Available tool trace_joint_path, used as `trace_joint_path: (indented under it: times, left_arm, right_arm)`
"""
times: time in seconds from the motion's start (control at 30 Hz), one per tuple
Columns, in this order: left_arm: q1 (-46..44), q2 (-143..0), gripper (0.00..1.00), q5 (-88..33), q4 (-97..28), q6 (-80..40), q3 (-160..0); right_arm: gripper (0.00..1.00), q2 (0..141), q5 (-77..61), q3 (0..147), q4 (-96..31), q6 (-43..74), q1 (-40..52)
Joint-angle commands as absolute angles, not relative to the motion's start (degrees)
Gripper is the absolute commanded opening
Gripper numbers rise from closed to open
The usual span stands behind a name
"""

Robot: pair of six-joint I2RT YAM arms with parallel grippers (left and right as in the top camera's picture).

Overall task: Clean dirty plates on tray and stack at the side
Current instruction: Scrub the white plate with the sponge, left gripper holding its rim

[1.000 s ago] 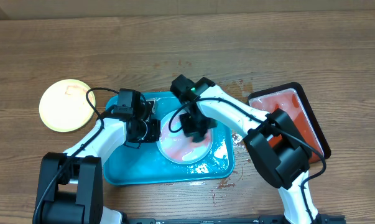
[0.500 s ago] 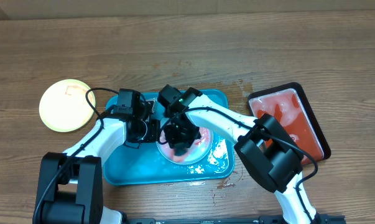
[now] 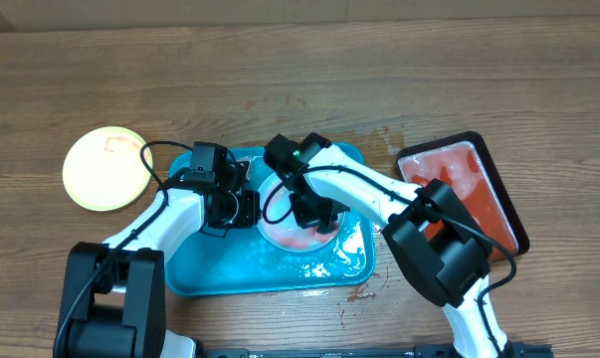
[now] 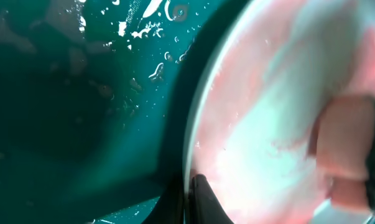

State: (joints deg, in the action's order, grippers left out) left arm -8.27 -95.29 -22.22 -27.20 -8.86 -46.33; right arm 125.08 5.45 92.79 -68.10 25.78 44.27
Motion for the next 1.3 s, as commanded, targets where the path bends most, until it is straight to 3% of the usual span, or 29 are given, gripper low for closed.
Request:
trace_joint_path:
  times: [0.0,0.5,0.8,1.27]
  left_arm:
    - [-8.2,-96.0,0.04,-22.6,-27.8,-8.1,-46.0]
    - [-8.2,-96.0,0.04,-23.0,-28.9,-7.9,-46.0]
    - [-8.2,-96.0,0.04,-23.0,-29.7,-7.9,-46.0]
    - [-8.2,-96.0,0.04,-23.2,-30.1,-7.9,-46.0]
  right_arm:
    - [0.04,128.2,22.6,91.2,-64.4,28.8,42.9]
    - [0.04,128.2,18.9,91.2,-51.2,24.7,42.6]
    - [0.04,128.2,-14.0,91.2,-41.4,17.7,41.2]
    - [0.04,128.2,-21.6,91.2,-59.1,19.2,41.0]
